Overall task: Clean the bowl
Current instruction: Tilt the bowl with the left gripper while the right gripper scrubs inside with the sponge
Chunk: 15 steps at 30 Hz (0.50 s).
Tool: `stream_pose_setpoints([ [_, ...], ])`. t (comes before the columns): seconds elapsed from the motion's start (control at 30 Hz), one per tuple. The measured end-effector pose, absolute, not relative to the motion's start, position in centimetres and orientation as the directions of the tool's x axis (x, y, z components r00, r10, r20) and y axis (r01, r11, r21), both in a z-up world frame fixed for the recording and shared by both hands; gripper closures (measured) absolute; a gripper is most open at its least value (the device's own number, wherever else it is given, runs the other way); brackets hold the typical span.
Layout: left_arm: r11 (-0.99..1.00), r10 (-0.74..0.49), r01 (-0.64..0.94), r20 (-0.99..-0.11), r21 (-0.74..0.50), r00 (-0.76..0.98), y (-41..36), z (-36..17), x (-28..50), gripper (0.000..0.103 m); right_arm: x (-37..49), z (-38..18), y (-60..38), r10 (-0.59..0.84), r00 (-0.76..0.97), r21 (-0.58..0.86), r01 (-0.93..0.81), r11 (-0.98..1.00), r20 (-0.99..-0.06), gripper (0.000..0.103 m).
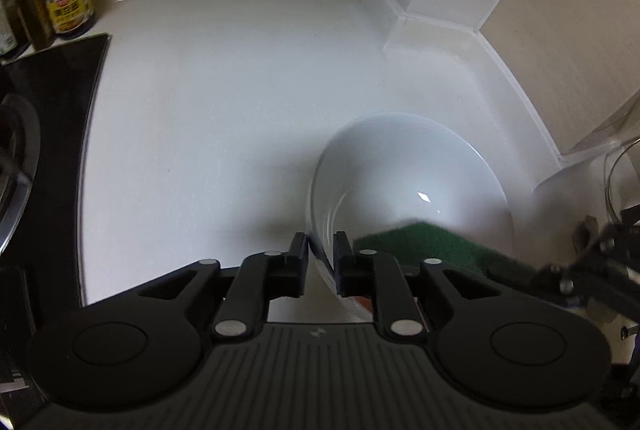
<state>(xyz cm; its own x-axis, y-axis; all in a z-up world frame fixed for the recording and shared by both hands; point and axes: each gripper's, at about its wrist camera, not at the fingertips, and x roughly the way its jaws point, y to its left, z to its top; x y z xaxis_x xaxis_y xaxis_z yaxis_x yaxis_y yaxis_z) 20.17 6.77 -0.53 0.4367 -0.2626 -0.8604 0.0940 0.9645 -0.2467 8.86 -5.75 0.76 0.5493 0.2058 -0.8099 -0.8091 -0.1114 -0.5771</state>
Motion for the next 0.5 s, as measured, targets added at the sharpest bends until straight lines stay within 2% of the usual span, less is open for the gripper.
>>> stream_pose_setpoints([
  [0.3, 0.907, -0.314, 0.384, -0.884, -0.172, 0.347, 6.6, -0.3, 25.3, 0.091, 8.5, -0.4, -1.2, 0.135, 0.553, -0.565, -0.821, -0.077, -0.822, 0.077],
  [0.37, 0.900, -0.327, 0.396, -0.885, -0.183, 0.333, 6.6, -0.3, 26.1, 0.091, 8.7, -0.6, -0.6, 0.118, 0.559, -0.569, -0.819, -0.072, -0.821, 0.077],
  [0.43, 0.912, -0.321, 0.368, -0.875, -0.182, 0.362, 7.2, -0.4, 25.2, 0.086, 8.9, -0.7, -0.1, 0.107, 0.562, -0.569, -0.820, -0.058, -0.821, 0.077],
  [0.5, 0.923, -0.313, 0.338, -0.867, -0.182, 0.389, 7.7, -0.5, 23.8, 0.085, 9.2, -0.8, 0.5, 0.093, 0.561, -0.566, -0.823, -0.048, -0.823, 0.077],
])
